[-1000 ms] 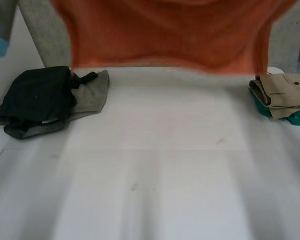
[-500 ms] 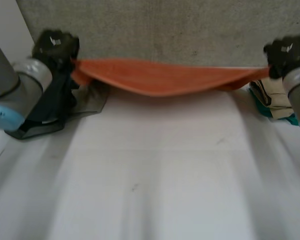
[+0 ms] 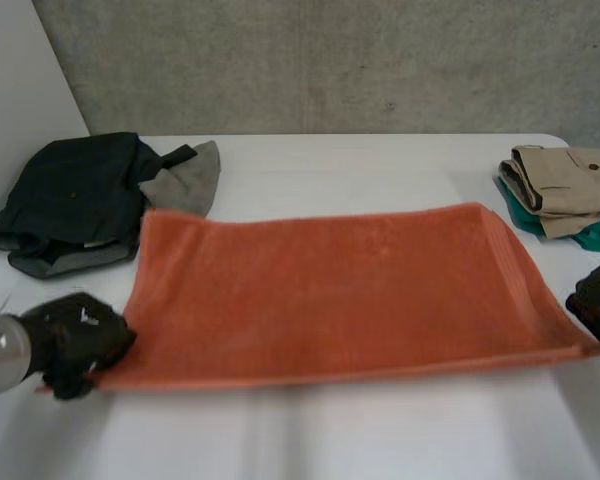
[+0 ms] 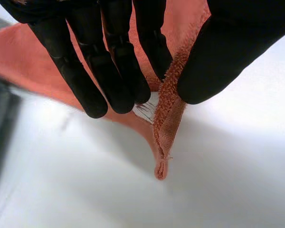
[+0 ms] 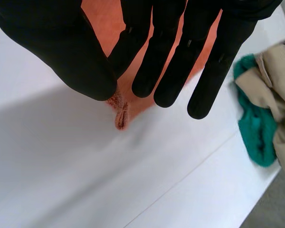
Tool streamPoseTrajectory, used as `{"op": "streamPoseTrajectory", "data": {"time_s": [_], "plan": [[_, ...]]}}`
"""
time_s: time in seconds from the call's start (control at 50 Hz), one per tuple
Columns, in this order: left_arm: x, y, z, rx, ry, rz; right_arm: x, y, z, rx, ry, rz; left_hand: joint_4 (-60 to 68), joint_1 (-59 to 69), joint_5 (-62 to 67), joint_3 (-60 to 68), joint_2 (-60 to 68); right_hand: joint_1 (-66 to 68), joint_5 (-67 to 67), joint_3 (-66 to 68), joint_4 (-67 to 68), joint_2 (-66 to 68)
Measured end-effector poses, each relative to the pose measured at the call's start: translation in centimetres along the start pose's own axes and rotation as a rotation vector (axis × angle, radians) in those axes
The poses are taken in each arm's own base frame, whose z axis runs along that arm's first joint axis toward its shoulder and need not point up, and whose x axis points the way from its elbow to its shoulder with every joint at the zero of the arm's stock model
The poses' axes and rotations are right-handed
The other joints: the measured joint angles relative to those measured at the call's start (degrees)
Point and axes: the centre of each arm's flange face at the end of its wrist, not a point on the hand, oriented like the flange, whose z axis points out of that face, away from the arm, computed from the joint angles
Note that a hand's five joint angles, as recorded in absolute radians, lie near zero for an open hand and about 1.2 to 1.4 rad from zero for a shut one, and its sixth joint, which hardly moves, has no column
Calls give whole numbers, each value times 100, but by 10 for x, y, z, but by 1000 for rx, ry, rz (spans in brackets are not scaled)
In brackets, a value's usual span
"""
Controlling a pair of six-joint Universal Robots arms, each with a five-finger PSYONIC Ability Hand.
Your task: Fold the laundry.
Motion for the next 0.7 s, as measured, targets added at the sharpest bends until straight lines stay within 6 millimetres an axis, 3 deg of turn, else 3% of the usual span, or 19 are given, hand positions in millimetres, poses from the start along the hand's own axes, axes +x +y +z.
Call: {"op": "streamPoseTrajectory", "data": {"time_s": [0.08,0.2,0.26,0.46,0.7], "plan": [[-2,-5,-5,29,-2,23,-2,-1,3,27,4,-8,0,0,0,0,0,0,16,0,0,0],[-26,-23,5,135,-118,25,2,-9,24,82,54,22,0,0,0,0,0,0,38,0,0,0],[-46,-37,20,200,-189,9,9,-19,43,132,115,47,0,0,0,0,0,0,38,0,0,0],[-87,-74,79,302,-328,-33,42,-54,108,313,352,135,1,0,0,0,0,0,46,0,0,0],[-117,-107,132,339,-501,-31,62,-85,171,458,567,136,0,0,0,0,0,-5,46,0,0,-7]]}}
